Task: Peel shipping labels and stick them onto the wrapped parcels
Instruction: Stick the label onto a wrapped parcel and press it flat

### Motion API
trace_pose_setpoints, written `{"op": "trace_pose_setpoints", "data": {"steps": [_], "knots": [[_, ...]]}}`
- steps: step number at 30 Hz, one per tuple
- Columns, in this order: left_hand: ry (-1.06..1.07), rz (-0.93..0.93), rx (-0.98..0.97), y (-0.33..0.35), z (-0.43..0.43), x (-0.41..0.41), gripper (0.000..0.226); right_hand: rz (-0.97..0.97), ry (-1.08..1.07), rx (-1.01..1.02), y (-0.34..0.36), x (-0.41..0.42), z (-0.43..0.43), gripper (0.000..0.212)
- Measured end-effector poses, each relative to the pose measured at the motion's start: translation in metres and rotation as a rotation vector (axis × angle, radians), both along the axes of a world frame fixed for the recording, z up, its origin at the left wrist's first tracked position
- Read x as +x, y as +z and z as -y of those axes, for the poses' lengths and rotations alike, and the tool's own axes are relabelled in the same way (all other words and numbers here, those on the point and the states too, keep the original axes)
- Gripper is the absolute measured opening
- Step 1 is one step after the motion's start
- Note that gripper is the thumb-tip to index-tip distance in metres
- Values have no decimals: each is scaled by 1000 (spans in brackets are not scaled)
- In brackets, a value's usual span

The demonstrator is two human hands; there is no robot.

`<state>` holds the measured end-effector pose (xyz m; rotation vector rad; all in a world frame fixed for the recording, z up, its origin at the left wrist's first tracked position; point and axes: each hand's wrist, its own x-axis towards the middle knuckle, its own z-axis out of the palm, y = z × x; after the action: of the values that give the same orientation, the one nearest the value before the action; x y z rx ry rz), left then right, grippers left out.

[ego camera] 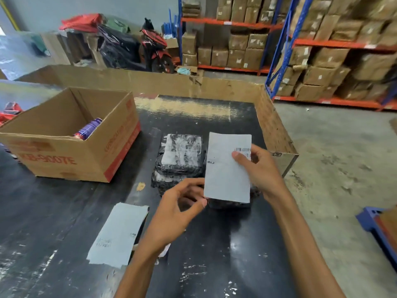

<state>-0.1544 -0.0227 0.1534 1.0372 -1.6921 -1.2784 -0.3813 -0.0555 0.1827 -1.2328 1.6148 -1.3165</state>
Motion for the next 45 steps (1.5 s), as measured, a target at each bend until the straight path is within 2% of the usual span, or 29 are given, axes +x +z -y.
{"op": "trace_pose_setpoints", "data": {"steps": [4,6,11,16,19,22,24,26,29,31,33,36,41,43,45], "knots": [[65,-43,121,0,28,-36,11,-134,23,43,3,-24,31,8],[159,6,118,-5,41,-54,22,-171,54,55,-1,-31,42,10],[341,350,-31,-16,66,-81,30,-422,42,107,-26,-44,67,29],[359,675,-169,-16,71,-91,24,-763,37,349,-38,-46,76,45],[349,831,-246,-16,71,-97,22,-845,-32,301,-44,-38,73,44],[284,1001,-245,-10,73,-97,32,-890,-176,269,-48,-31,70,67],[286,999,-226,-8,75,-94,34,-900,-269,214,-45,-34,69,71],[345,947,-341,-5,80,-92,37,-902,-266,72,-41,-36,68,59],[335,836,-546,-18,103,-98,48,-912,-123,-30,-43,-33,66,48],[203,889,-571,-29,122,-107,63,-906,-3,57,-56,-30,65,49],[84,949,-520,-42,134,-113,81,-844,77,167,-69,-31,65,52],[114,912,-491,-54,137,-115,83,-734,53,152,-78,-35,64,51],[374,716,-418,-58,113,-111,80,-578,-132,137,-89,-35,47,62],[358,628,-372,-60,101,-115,77,-494,-169,96,-94,-36,41,62],[311,450,-266,-56,91,-122,68,-363,-198,23,-99,-38,34,61]]}}
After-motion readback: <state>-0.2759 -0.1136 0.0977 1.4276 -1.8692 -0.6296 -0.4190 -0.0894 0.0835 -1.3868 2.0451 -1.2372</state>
